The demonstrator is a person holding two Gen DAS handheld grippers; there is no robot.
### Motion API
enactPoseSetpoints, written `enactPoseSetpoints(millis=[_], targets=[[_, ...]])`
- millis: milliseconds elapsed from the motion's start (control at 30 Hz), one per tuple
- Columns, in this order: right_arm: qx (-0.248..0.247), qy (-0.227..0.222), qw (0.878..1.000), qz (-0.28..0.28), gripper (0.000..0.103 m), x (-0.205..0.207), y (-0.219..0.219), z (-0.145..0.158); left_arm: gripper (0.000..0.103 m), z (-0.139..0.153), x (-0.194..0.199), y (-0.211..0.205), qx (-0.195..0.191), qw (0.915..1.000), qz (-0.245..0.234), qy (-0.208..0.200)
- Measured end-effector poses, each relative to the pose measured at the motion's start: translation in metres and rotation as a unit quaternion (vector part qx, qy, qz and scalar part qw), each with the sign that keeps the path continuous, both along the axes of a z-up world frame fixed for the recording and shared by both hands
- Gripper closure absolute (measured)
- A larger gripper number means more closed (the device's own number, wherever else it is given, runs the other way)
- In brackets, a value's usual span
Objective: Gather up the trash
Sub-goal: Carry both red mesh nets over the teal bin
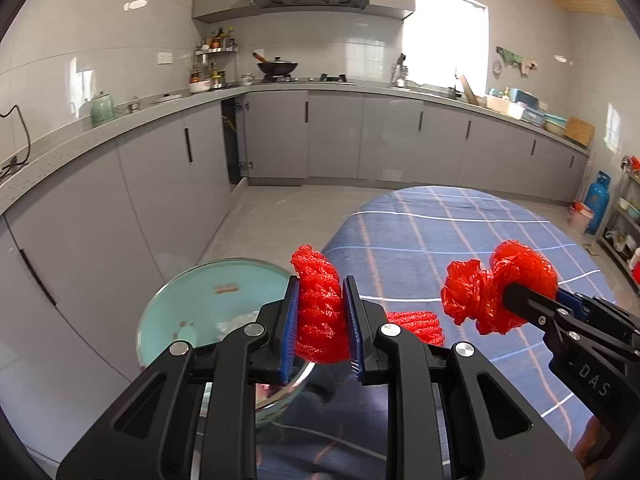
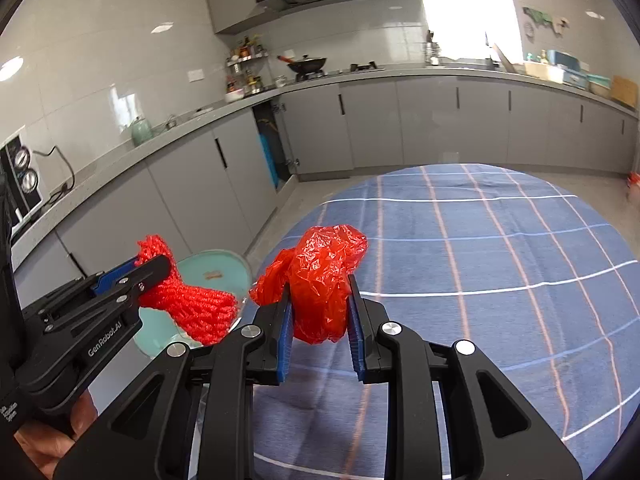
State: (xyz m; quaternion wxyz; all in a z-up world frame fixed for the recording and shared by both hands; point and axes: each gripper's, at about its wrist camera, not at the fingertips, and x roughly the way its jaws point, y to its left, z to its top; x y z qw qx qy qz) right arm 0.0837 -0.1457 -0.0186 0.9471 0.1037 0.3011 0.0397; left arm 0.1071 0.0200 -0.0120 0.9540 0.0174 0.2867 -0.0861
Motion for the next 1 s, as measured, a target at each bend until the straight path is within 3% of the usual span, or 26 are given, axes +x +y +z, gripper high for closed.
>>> enactPoseSetpoints(millis=[1000], targets=[[-0.026,0.019,0.993,0.11,0.078,0.052,0.113,-0.007,0.081,-0.022,0.03,0.102,-0.019,0.9932,0.112,0.023]])
